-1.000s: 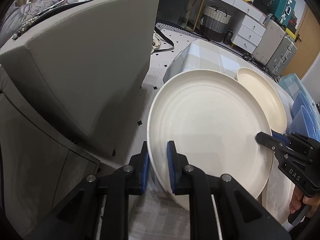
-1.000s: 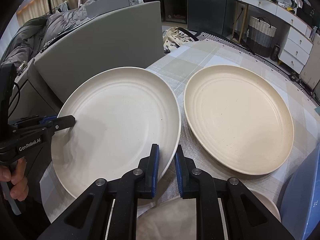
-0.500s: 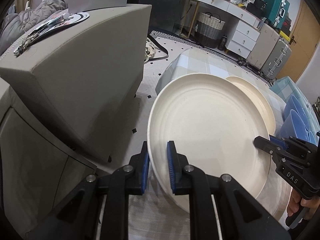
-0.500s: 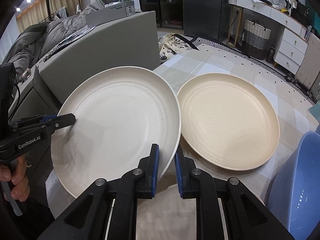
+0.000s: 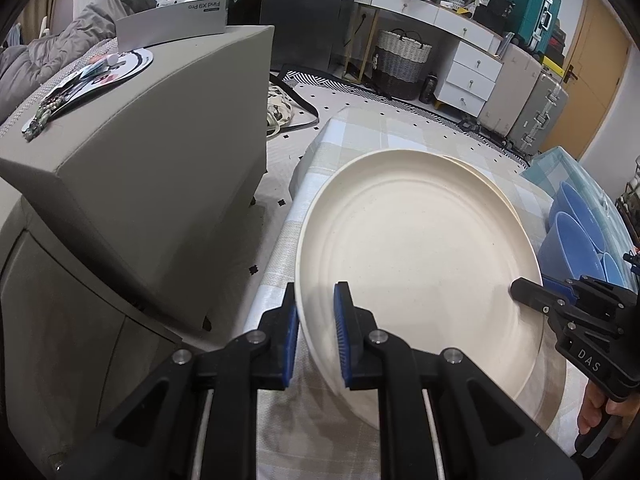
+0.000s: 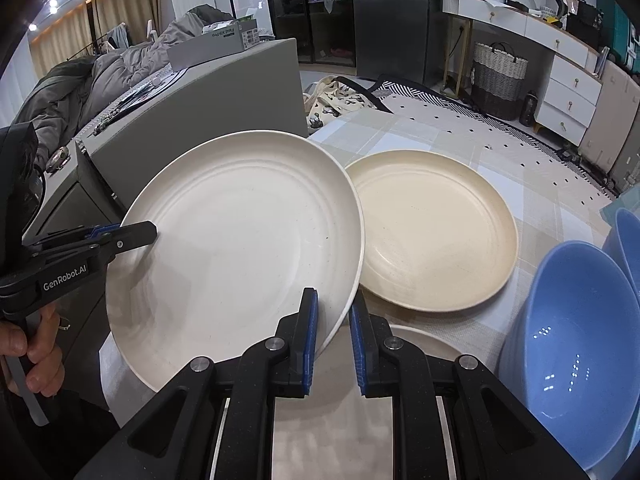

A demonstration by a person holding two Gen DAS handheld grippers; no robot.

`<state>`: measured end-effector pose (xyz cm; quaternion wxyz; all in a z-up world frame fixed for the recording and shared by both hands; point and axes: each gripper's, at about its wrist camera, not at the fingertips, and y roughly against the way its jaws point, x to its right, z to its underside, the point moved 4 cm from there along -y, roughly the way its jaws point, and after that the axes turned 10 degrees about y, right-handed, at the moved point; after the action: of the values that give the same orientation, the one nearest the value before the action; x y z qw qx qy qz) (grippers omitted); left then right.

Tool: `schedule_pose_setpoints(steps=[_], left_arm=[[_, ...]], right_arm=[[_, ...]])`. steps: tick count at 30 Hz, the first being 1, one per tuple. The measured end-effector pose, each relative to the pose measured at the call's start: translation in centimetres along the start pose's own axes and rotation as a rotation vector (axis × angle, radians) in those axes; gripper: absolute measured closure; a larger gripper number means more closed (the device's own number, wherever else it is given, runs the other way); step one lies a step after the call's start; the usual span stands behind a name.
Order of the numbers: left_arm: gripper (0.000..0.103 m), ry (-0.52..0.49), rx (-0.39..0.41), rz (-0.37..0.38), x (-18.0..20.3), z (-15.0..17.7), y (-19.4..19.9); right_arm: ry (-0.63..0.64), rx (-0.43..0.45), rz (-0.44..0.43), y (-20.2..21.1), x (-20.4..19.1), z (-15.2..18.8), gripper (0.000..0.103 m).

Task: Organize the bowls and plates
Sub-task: 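Lift the held plate with both grippers and carry it over the other large plate, then lower the held plate onto the other large cream plate with both grippers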

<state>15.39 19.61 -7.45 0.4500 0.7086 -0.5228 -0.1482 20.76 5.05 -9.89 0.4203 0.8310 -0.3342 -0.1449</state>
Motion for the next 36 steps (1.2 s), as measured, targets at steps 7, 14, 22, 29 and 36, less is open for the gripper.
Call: schedule_pose_setpoints(steps=[7,14,22,29,36], left_arm=[[0.088,-0.025,-0.007,-0.002,1.3,0.3,-0.1],[0.088,-0.049,-0.009,0.001,2.4,0.6,-0.3],[0.088,-0.068,-0.020,0.006,3.4,1.1,-0.5],[0.088,-0.099,-0.034,0.004,4.9,1.8,-0.8],[0.088,-0.120,-0.045,0.002,6.3,2.7,-0.9]], right_arm=[[-0.006,-0.014,0.009,1.4,0.8,1.8,0.087],[-0.013,-0.024,0.015,2.3,1.5,3.0,0.086],[-0.019,-0.027,0.024,3.5,1.8,4.5,0.085],[-0.032,-0.041,0.036,4.1,2.4,6.0,0.085],[-0.037,-0.055,0.043,4.8,2.9,7.2,0.084]])
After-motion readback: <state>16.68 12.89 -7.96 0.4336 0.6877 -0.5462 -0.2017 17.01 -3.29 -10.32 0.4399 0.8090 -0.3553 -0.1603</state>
